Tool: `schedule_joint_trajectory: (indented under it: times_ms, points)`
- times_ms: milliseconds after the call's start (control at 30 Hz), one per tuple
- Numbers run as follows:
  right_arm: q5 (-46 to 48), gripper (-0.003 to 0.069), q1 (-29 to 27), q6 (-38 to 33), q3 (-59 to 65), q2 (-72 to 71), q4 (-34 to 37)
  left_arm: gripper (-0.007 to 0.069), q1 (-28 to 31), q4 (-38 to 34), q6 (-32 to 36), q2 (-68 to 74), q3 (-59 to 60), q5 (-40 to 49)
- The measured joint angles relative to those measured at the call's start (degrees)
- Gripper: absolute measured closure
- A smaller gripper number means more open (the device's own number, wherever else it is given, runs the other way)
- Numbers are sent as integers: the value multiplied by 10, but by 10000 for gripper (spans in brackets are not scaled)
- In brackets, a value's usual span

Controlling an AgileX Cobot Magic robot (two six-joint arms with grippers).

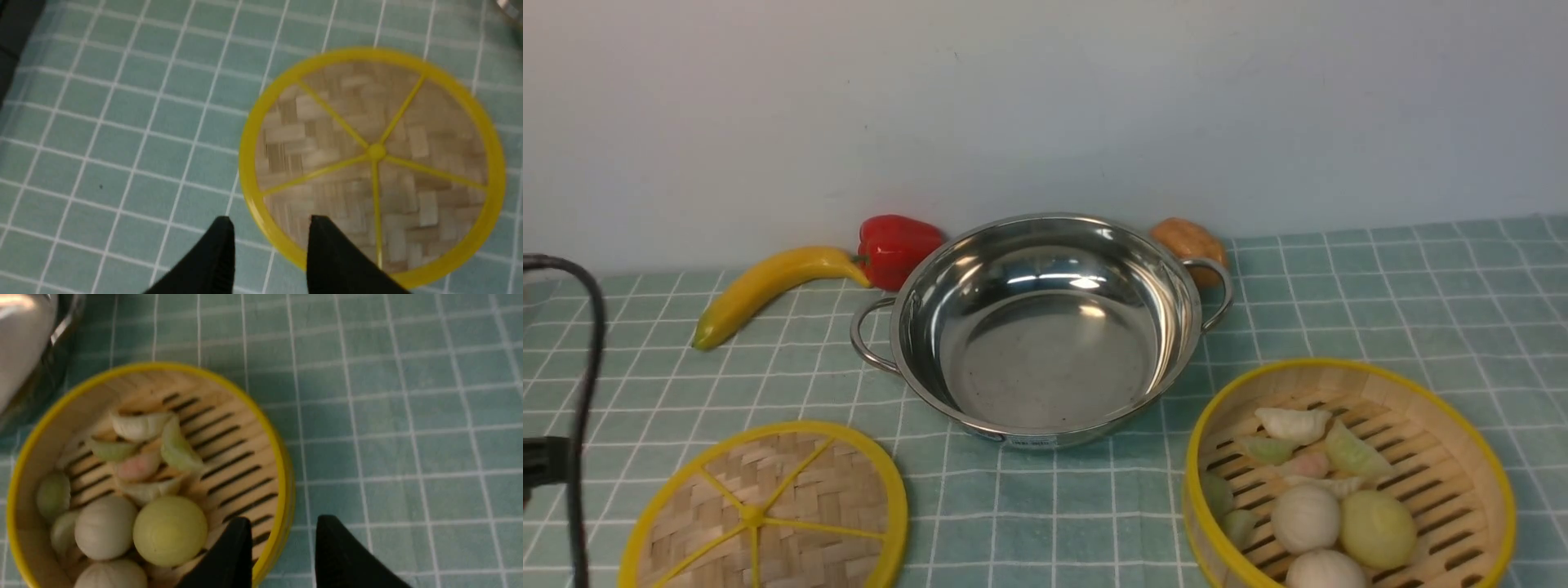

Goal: Place the steamer in the pot on the blue tablecloth, and put the lid on the steamer.
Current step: 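Reach for and grasp the rim of the bamboo steamer holding the buns with the right gripper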

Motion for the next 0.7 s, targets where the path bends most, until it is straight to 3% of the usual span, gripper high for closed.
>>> schedule_joint_trajectory:
  times_ms: [333, 700]
  points:
    - [-21, 419, 0, -22, 0, 175, 18, 382, 0, -28, 25, 172, -1, -42]
    - [-85, 419, 0, -68, 0, 247, 71, 382, 0, -41, 28, 205, -1, -80]
